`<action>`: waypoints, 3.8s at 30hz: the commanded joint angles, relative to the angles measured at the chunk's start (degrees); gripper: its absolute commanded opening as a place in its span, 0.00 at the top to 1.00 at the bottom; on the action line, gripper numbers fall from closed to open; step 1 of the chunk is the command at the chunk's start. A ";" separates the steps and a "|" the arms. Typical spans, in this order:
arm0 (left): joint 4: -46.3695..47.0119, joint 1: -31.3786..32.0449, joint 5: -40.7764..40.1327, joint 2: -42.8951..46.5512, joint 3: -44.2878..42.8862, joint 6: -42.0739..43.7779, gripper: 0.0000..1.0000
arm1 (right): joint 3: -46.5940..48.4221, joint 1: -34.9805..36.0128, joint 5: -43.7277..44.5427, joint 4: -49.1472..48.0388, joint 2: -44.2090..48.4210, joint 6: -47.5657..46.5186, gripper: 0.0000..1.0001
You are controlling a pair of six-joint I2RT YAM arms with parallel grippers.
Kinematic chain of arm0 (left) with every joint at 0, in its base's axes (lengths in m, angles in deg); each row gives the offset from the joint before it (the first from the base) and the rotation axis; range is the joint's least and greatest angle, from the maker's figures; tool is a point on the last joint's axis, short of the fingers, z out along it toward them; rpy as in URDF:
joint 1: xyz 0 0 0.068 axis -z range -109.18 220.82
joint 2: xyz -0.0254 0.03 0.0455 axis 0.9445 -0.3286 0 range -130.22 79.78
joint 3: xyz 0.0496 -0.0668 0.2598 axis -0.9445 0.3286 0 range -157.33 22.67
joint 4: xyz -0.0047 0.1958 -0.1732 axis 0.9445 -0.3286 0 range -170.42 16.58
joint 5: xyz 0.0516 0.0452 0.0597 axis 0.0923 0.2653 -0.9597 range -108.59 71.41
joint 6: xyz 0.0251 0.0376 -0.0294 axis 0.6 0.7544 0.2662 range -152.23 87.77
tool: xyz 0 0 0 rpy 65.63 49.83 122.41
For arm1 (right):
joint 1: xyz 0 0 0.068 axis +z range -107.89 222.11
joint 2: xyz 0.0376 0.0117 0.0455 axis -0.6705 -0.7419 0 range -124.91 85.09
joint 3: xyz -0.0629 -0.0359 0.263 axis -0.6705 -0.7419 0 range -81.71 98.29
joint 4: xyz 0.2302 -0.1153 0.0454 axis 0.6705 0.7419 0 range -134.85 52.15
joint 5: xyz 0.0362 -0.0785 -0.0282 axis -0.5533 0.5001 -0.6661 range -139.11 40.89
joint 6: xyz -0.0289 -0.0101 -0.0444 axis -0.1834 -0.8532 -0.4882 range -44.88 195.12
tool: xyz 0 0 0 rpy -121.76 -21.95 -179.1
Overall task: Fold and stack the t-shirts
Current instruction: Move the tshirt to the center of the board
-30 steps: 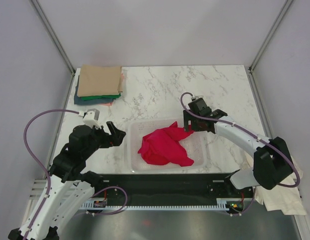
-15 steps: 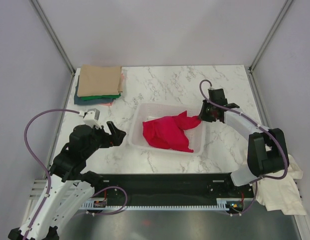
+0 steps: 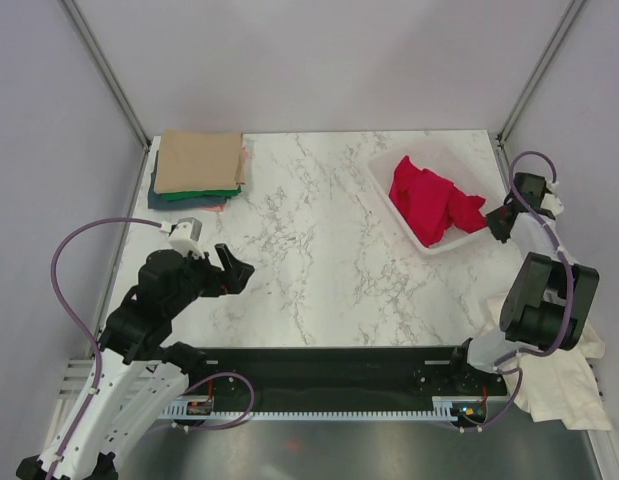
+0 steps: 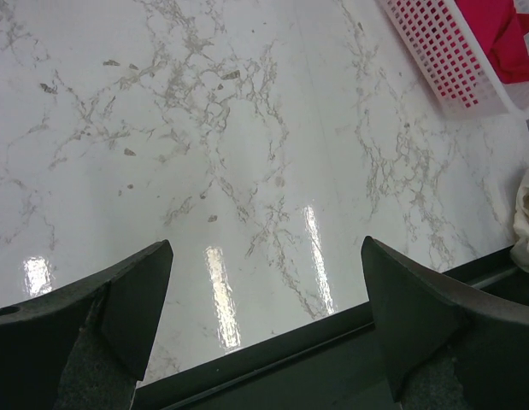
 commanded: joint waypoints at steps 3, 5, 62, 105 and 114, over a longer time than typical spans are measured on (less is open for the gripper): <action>2.59 -0.19 1.89 -0.23 0.36 2.70 0.01 | 7.37 -4.08 9.06 -0.79 -6.81 9.05 1.00; 2.85 -0.10 1.98 -0.23 0.36 2.70 0.02 | 10.70 -5.40 10.38 -0.80 -9.19 11.42 1.00; 3.38 0.25 4.17 -2.07 0.62 2.96 0.02 | -19.51 -13.58 10.49 13.45 29.68 -2.46 0.02; 3.46 0.25 4.42 -3.83 1.06 2.26 0.05 | -5.54 59.98 28.75 29.67 37.47 21.18 0.02; 12.24 20.69 3.58 -17.78 3.51 -6.95 0.15 | -12.84 59.98 28.67 23.73 45.20 18.02 0.02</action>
